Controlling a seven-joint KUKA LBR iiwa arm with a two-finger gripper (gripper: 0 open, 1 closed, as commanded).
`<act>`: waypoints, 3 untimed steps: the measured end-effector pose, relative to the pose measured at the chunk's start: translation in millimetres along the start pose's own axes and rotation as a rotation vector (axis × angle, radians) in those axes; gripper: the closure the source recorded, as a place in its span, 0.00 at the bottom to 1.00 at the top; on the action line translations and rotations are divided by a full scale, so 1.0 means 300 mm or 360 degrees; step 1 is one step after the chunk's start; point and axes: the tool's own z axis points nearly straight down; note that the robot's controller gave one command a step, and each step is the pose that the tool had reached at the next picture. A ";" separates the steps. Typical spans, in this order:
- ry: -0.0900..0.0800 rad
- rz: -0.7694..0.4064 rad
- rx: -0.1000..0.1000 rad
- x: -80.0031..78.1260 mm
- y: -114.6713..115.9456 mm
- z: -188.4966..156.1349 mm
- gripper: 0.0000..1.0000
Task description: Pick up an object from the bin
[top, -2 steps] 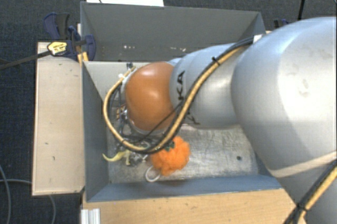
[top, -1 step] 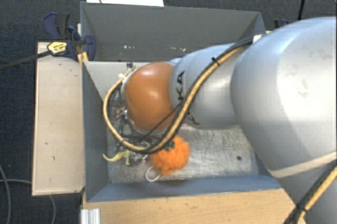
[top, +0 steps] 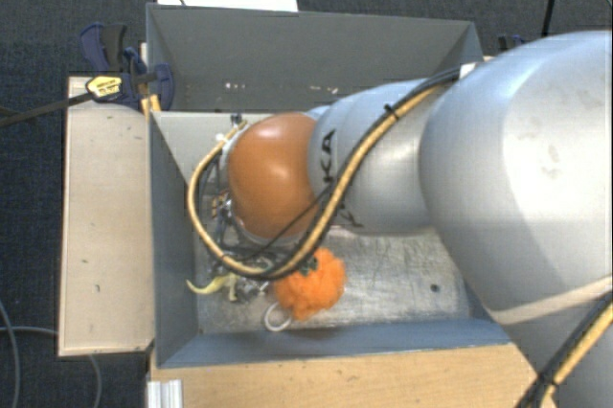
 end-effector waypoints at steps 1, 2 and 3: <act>-0.0001 -0.0013 -0.0001 0.000 0.000 0.000 1.00; 0.0000 -0.0009 -0.0001 0.000 0.000 0.000 1.00; 0.0000 -0.0006 -0.0001 0.000 0.000 0.000 1.00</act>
Offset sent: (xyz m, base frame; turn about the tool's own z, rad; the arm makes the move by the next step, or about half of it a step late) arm 0.0000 0.0000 0.0000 0.0000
